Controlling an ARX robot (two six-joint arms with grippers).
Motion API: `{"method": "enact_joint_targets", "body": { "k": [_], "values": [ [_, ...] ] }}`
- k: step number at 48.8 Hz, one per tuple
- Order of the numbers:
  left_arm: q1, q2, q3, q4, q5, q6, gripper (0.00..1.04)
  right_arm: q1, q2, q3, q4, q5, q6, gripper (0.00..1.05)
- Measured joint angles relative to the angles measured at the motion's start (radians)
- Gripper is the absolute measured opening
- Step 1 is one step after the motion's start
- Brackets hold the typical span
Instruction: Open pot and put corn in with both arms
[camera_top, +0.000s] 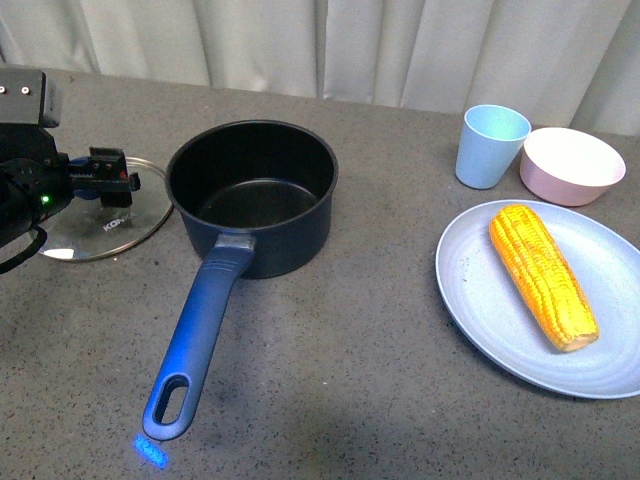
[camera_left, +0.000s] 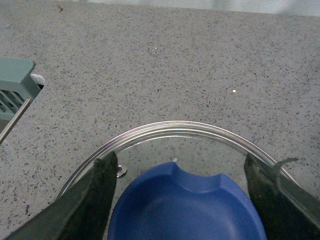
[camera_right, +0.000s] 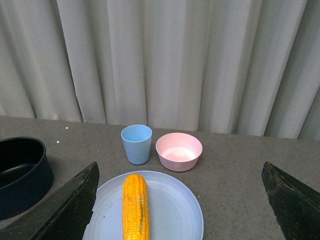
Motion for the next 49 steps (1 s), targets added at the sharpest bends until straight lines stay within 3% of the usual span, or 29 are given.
{"method": "enact_joint_targets", "body": {
  "k": [7, 18, 34, 41, 49],
  "values": [
    [-0.002, -0.067, -0.04, -0.003, -0.011, -0.008, 1.0, 0.0, 0.0, 0.0, 0.0, 0.0, 0.0, 0.95],
    [-0.005, -0.292, -0.174, -0.032, -0.076, -0.008, 0.98, 0.0, 0.0, 0.0, 0.0, 0.0, 0.0, 0.95],
    [-0.006, -0.658, -0.504, -0.066, -0.083, -0.039, 0.98, 0.0, 0.0, 0.0, 0.0, 0.0, 0.0, 0.95],
    [0.004, -0.729, -0.635, 0.155, 0.028, -0.066, 0.8, 0.0, 0.0, 0.0, 0.0, 0.0, 0.0, 0.95],
    [-0.003, -0.841, -0.73, 0.171, 0.027, -0.077, 0.57, 0.0, 0.0, 0.0, 0.0, 0.0, 0.0, 0.95]
  ]
}}
